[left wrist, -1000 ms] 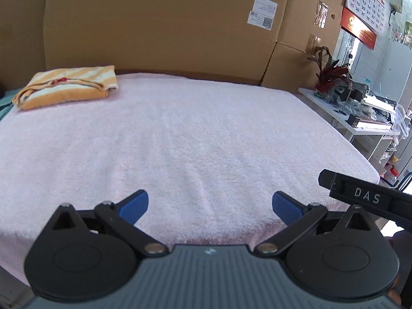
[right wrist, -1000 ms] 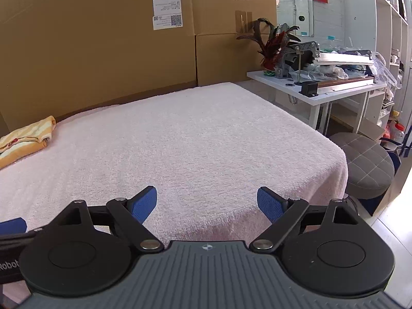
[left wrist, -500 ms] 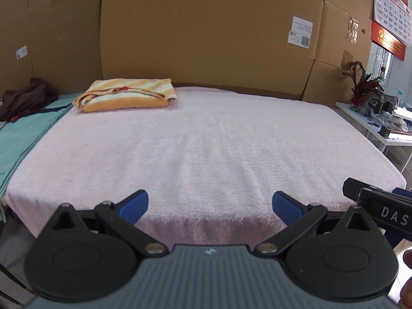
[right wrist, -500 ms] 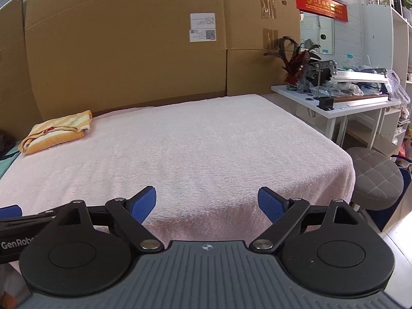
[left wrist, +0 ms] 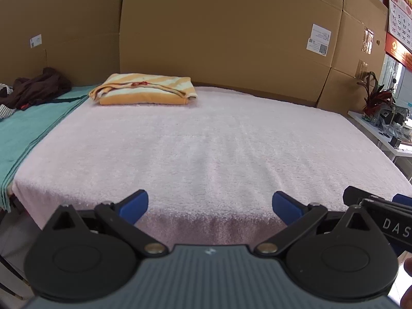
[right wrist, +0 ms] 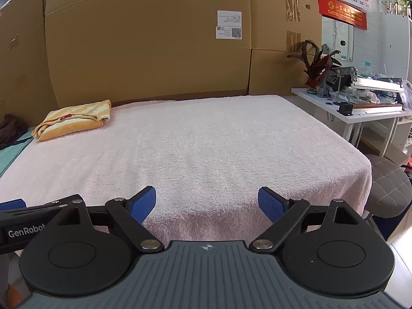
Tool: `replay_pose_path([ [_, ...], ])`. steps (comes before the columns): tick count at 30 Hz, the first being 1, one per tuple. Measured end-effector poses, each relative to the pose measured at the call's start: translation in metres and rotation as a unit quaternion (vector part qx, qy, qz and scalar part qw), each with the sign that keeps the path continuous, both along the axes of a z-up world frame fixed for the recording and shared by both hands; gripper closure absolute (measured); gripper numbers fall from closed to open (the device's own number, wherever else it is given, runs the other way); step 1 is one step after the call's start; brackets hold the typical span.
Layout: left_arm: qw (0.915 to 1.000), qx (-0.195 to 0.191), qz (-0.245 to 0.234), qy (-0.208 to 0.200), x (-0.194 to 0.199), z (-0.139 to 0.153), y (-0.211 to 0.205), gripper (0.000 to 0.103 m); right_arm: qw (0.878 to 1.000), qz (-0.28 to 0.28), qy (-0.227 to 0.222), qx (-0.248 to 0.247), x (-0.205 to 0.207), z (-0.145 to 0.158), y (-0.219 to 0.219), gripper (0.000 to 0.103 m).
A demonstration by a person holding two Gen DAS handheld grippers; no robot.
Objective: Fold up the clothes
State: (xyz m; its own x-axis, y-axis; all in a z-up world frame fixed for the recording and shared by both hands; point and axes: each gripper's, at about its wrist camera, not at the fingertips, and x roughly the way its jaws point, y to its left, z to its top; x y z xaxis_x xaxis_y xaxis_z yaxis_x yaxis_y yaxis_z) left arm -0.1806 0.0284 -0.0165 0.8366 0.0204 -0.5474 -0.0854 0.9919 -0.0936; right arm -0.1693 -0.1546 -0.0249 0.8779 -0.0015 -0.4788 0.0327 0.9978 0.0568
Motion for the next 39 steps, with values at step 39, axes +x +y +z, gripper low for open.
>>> replay_pose_path([
  [39, 0.9975, 0.015, 0.063, 0.029, 0.044, -0.018, 0.037, 0.001, 0.999, 0.049, 0.004, 0.006, 0.051, -0.008, 0.037, 0.013],
])
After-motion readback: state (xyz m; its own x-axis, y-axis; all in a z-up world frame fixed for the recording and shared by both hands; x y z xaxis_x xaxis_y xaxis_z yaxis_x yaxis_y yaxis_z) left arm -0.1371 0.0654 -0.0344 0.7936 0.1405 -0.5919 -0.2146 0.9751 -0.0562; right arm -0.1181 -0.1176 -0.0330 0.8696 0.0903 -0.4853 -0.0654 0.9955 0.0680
